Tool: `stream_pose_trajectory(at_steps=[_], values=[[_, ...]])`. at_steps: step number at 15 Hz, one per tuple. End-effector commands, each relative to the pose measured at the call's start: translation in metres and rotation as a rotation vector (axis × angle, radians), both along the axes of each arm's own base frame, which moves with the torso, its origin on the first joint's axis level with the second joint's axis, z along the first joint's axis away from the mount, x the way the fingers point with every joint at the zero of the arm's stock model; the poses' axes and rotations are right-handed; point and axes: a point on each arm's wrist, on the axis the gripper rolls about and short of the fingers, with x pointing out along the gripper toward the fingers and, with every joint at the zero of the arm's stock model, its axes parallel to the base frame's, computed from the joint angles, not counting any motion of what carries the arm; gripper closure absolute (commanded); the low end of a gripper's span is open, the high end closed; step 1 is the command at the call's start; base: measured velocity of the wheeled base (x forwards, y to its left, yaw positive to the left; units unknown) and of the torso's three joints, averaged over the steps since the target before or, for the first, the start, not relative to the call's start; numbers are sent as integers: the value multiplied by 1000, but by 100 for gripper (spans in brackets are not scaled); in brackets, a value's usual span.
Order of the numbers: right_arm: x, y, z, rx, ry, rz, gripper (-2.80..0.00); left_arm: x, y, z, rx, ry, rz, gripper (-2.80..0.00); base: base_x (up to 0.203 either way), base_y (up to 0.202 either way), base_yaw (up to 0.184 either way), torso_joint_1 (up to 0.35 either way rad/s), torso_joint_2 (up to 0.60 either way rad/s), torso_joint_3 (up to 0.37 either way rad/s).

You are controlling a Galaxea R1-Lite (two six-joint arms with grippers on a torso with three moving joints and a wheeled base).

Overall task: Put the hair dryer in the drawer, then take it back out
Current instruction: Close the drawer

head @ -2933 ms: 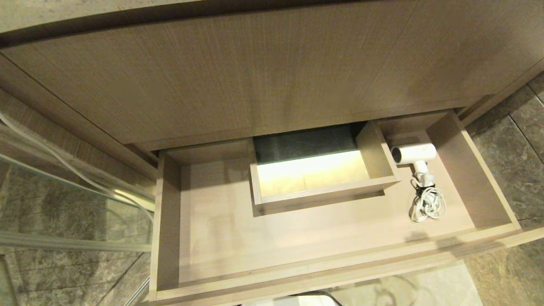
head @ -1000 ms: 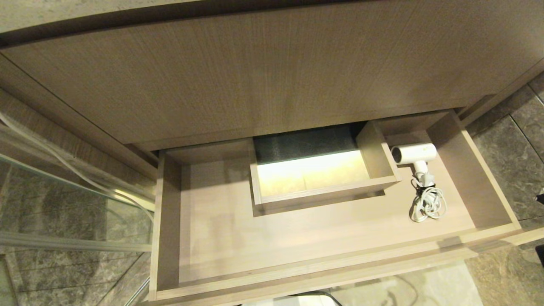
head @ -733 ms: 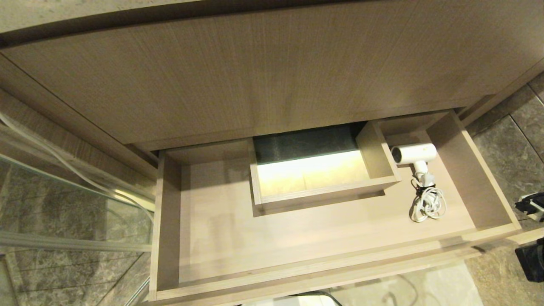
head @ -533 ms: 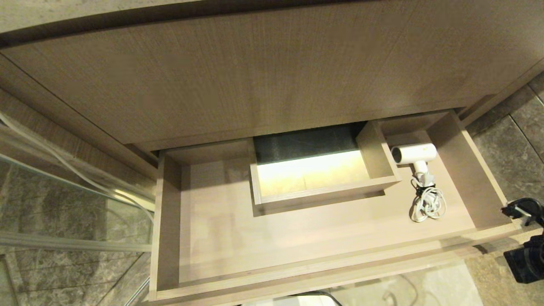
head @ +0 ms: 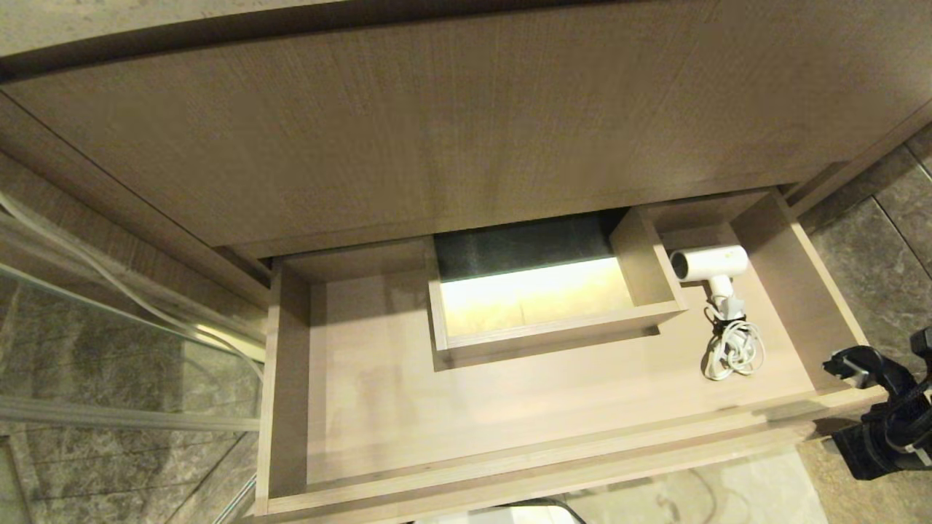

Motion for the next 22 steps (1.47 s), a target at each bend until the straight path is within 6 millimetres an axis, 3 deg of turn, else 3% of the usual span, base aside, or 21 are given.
stream_pose_trajectory(at_steps=[1, 3, 7, 13, 15, 19, 22], values=[[10, -2, -5, -10, -26, 10, 0, 0, 0, 0, 0, -1, 0, 0, 0, 0, 0, 0, 0, 0], [17, -3, 0, -23, -75, 17, 0, 0, 0, 0, 0, -1, 0, 0, 0, 0, 0, 0, 0, 0], [34, -9, 30, -94, -273, 15, 0, 0, 0, 0, 0, -1, 0, 0, 0, 0, 0, 0, 0, 0], [35, -10, 104, -193, -615, -15, 0, 0, 0, 0, 0, -1, 0, 0, 0, 0, 0, 0, 0, 0], [26, -6, 122, -228, -697, -17, 0, 0, 0, 0, 0, -1, 0, 0, 0, 0, 0, 0, 0, 0], [2, 2, 140, -234, -704, -28, 0, 0, 0, 0, 0, -1, 0, 0, 0, 0, 0, 0, 0, 0], [-42, 19, 155, -222, -673, -27, 0, 0, 0, 0, 0, -1, 0, 0, 0, 0, 0, 0, 0, 0]])
